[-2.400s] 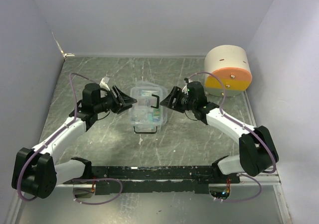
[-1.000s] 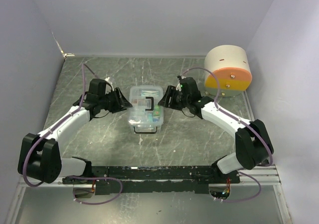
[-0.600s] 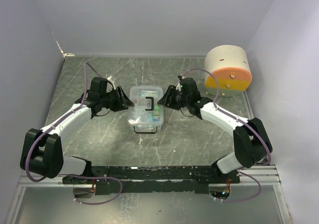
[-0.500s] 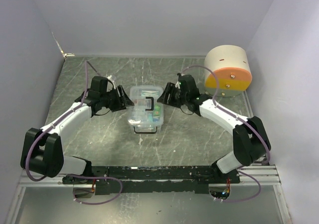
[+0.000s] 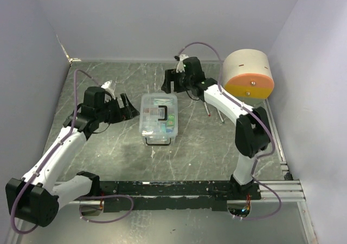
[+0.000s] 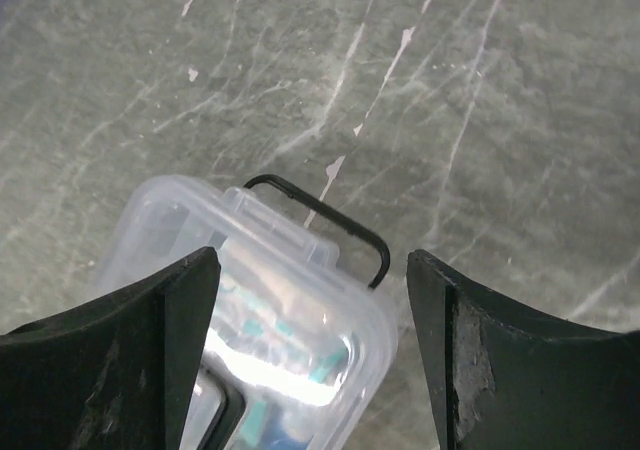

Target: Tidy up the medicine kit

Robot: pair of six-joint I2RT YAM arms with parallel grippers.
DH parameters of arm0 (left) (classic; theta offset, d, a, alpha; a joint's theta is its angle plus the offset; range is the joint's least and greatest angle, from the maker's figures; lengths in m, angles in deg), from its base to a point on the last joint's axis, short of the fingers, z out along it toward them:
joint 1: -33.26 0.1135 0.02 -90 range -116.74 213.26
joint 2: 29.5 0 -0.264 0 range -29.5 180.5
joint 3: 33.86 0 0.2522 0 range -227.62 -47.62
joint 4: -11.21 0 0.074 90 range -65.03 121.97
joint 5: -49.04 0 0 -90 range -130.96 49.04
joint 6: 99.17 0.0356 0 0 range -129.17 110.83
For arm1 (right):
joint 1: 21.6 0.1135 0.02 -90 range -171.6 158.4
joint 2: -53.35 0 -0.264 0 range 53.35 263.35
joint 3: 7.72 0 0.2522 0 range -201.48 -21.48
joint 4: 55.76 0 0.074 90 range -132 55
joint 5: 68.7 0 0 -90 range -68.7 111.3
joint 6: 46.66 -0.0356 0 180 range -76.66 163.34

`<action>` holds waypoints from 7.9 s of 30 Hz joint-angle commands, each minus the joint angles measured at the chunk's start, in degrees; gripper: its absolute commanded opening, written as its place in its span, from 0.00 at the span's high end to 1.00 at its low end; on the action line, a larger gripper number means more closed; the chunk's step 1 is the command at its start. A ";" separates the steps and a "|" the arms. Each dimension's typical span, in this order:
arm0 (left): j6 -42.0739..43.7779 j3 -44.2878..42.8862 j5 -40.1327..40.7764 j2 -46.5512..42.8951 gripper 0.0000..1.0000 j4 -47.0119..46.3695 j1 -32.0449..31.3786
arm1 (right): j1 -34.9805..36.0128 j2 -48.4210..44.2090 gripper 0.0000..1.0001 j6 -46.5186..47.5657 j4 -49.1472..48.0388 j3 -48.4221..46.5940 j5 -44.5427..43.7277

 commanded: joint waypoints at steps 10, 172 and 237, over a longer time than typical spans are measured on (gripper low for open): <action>-8.53 9.95 -15.82 -4.10 0.18 -1.77 -0.32 | -3.42 10.90 0.25 23.81 8.91 -9.04 26.23; -29.49 21.26 -9.23 20.20 0.47 -48.52 2.62 | 21.17 2.49 0.49 -3.78 14.40 1.12 -24.76; -15.17 8.04 -17.56 12.53 0.57 -26.35 -0.12 | 20.70 4.58 0.51 -5.85 14.16 1.78 -23.79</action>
